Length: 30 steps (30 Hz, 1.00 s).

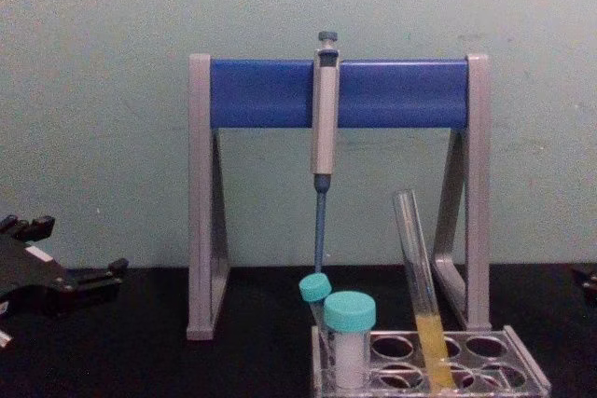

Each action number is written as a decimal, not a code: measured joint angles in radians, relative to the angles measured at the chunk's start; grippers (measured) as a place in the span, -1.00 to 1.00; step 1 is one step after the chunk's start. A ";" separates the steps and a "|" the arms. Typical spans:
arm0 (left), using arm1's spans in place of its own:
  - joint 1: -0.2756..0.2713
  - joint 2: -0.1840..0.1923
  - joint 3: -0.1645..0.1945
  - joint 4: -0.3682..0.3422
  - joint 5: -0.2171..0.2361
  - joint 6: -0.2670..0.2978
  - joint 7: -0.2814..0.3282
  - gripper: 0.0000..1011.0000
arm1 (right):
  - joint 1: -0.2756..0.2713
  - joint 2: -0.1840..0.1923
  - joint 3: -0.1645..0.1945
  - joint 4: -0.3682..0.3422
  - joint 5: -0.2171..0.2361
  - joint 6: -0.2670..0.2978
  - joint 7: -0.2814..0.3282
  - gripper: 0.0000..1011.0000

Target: Pick up the test tube from the test tube rack, shake it, then place it back into the test tube rack.

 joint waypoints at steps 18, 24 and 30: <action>0.000 0.000 0.000 0.000 0.000 0.000 0.000 0.98 | 0.000 0.000 0.000 0.000 0.000 0.000 0.000 0.98; 0.000 0.000 0.000 0.000 0.000 0.000 0.000 0.98 | 0.000 0.000 0.000 0.000 0.000 0.000 0.000 0.98; 0.000 0.000 0.000 0.000 0.000 0.000 0.000 0.98 | 0.000 0.000 0.000 0.000 0.000 0.000 0.000 0.98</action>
